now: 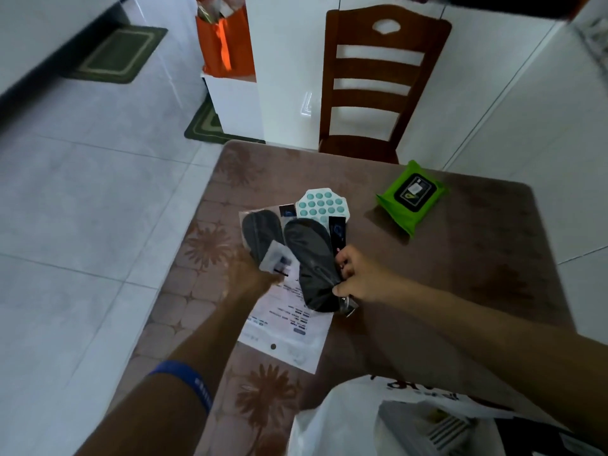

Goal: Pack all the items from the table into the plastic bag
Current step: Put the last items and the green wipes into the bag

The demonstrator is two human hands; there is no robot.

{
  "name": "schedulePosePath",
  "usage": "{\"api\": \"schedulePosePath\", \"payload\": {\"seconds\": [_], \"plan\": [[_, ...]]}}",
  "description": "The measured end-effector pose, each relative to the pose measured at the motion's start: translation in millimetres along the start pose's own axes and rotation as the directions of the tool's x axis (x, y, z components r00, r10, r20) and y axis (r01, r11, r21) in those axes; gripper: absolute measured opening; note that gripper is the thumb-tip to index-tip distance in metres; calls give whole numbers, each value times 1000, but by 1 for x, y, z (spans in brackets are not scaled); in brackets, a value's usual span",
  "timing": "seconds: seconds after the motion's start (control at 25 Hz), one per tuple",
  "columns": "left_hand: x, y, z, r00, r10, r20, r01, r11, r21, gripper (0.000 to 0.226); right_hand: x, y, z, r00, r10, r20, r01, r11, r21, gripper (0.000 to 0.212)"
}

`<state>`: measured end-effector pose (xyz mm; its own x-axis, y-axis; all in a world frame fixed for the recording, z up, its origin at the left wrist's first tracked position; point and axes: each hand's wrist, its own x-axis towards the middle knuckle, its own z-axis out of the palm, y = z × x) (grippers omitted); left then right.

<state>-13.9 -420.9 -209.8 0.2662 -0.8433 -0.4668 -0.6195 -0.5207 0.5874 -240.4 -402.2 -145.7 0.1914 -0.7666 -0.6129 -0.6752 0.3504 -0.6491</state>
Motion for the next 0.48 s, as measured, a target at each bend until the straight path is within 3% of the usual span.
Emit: {"api": "schedulePosePath", "payload": {"seconds": [0.12, 0.24, 0.4, 0.48], "plan": [[-14, 8, 2, 995, -52, 83, 75, 949, -307, 42, -2, -4, 17, 1000, 4, 16, -4, 1000, -18, 51], [-38, 15, -4, 986, -7, 167, 93, 851, -516, 29, -15, -11, 18, 998, -61, -32, 62, 998, 8, 53], [-87, 38, -41, 988, 116, 102, 25, 531, -847, 18, -49, -35, -1, 970, -206, -129, 208, 978, -3, 54], [-116, 63, -65, 954, 242, 180, 74, 391, -918, 26, -71, -55, -11, 943, -267, -200, 264, 964, -42, 56]]}}
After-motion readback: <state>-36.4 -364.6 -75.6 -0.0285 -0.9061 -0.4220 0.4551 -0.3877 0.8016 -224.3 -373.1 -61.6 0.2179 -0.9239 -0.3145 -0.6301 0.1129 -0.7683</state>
